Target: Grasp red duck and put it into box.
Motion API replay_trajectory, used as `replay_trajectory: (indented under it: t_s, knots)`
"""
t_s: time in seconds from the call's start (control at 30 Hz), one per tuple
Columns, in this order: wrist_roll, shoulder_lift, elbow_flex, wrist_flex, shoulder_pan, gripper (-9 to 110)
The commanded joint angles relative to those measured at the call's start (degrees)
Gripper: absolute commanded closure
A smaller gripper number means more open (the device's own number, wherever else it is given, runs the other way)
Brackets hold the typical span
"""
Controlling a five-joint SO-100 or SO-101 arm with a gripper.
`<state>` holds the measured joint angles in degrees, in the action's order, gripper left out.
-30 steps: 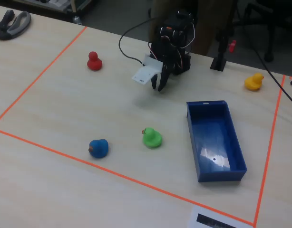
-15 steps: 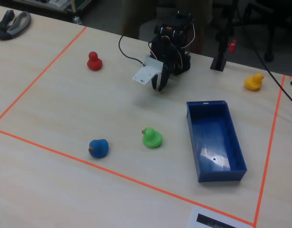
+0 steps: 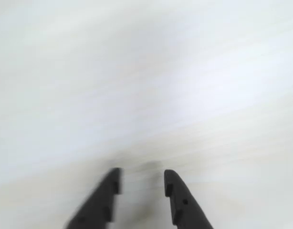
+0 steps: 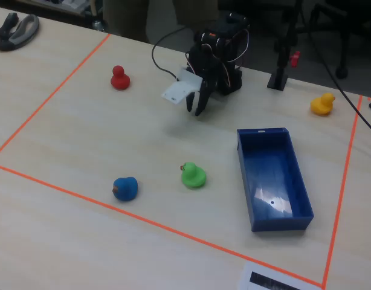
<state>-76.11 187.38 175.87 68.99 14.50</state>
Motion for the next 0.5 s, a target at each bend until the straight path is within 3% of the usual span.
replay_trajectory:
  t_s: [0.0,0.27,0.47]
  knots:
    - [-2.3,-9.9,-10.6,-4.0,4.0,83]
    - [-7.0,-37.6,-40.4,-10.3,20.2,75]
    - [-15.8,-49.0,-51.1,-19.1,34.5,73]
